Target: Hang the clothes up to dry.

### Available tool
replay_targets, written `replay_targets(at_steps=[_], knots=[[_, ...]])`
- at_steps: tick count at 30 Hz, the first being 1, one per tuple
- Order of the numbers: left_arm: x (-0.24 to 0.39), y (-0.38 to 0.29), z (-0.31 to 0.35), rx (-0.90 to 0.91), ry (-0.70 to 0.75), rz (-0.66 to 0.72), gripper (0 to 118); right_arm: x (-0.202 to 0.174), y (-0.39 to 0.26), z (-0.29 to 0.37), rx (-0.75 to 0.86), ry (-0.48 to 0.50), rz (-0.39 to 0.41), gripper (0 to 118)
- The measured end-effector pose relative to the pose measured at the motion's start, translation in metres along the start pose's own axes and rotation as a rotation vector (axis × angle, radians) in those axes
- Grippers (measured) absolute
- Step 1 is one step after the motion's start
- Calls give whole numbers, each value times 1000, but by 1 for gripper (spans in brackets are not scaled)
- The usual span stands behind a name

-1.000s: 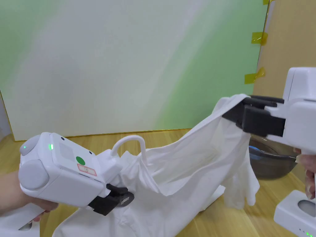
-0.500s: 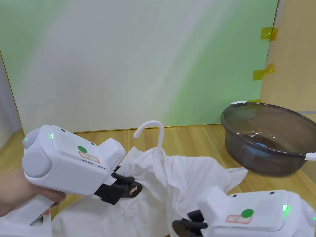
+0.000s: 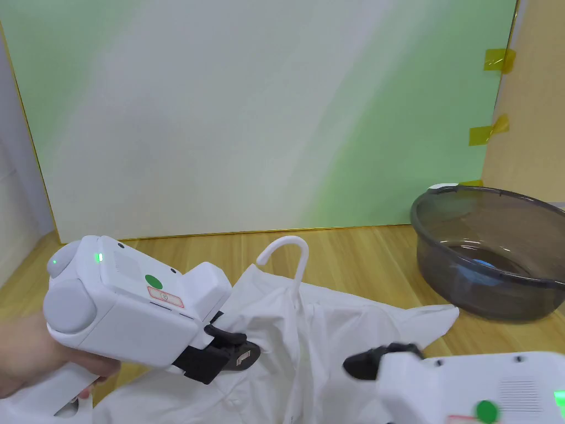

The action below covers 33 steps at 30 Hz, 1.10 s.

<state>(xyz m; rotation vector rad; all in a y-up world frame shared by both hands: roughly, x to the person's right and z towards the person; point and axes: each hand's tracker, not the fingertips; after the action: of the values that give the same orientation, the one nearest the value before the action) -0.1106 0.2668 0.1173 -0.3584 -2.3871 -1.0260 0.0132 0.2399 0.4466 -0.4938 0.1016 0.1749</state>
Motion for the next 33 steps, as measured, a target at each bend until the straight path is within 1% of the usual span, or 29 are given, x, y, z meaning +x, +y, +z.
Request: replay_targets(at_steps=[1,2,3,5,6,7,8,10,11,12,13,16,17,18,19,20,21,22,23,24,25,26,27,28,29,30,31,32,33], knots=[[2,1,1,2,2,-2,7,12,7,19,46,-24,10,117],[4,2,3,8,13,-21,7,25,15,33,62,-25,3,117],[5,3,5,13,11,-26,7,38,23,46,77,-25,18,118],[7,3,8,31,-1,-36,7,62,37,51,24,-52,128,118],[8,5,9,28,-9,-33,7,75,41,47,-30,-56,158,118],[13,6,9,38,-3,-42,7,86,50,37,-90,-26,173,118],[14,7,10,46,-6,-62,7,95,50,29,-98,20,164,118],[18,9,11,62,-12,-89,7,110,51,5,-117,148,153,117],[17,11,13,45,-36,-73,7,114,52,-9,-137,161,163,117],[20,11,13,61,-18,-93,7,115,52,-21,-144,191,169,115],[16,12,16,42,-47,-91,7,117,51,-33,-151,248,177,115],[14,12,19,58,-47,-89,7,125,40,-65,-219,409,151,114],[14,12,18,57,-43,-100,7,125,38,-74,-237,433,149,111],[14,12,19,47,-54,-108,7,123,36,-82,-247,431,163,100],[13,10,16,33,-41,-114,7,126,31,-88,-238,474,145,82],[11,8,14,20,-47,-121,7,128,28,-93,-251,509,120,56],[9,6,12,16,-54,-117,7,127,26,-98,-271,519,110,56],[8,4,10,4,-72,-104,7,124,24,-102,-276,508,120,44],[9,2,7,1,-76,-119,7,120,21,-104,-299,458,147,21],[7,2,4,-10,-83,-105,7,116,20,-107,-296,468,151,8],[6,0,3,-7,-84,-111,7,116,19,-108,-302,473,132,8],[5,-1,3,-18,-100,-112,7,113,18,-108,-309,451,99,8],[5,-3,4,-16,-99,-116,7,112,16,-106,-299,463,70,8],[5,-2,6,-14,-105,-116,7,112,14,-105,-295,453,26,8],[5,-2,6,-14,-108,-112,7,110,14,-101,-289,448,47,8],[5,-3,7,-7,-113,-124,8,110,14,-100,-298,466,18,8],[8,-3,7,-2,-105,-132,8,108,15,-96,-280,423,27,8],[7,-2,7,-1,-108,-135,9,111,16,-94,-291,452,-2,8],[8,1,9,0,-102,-133,15,110,16,-90,-263,417,-10,8]])
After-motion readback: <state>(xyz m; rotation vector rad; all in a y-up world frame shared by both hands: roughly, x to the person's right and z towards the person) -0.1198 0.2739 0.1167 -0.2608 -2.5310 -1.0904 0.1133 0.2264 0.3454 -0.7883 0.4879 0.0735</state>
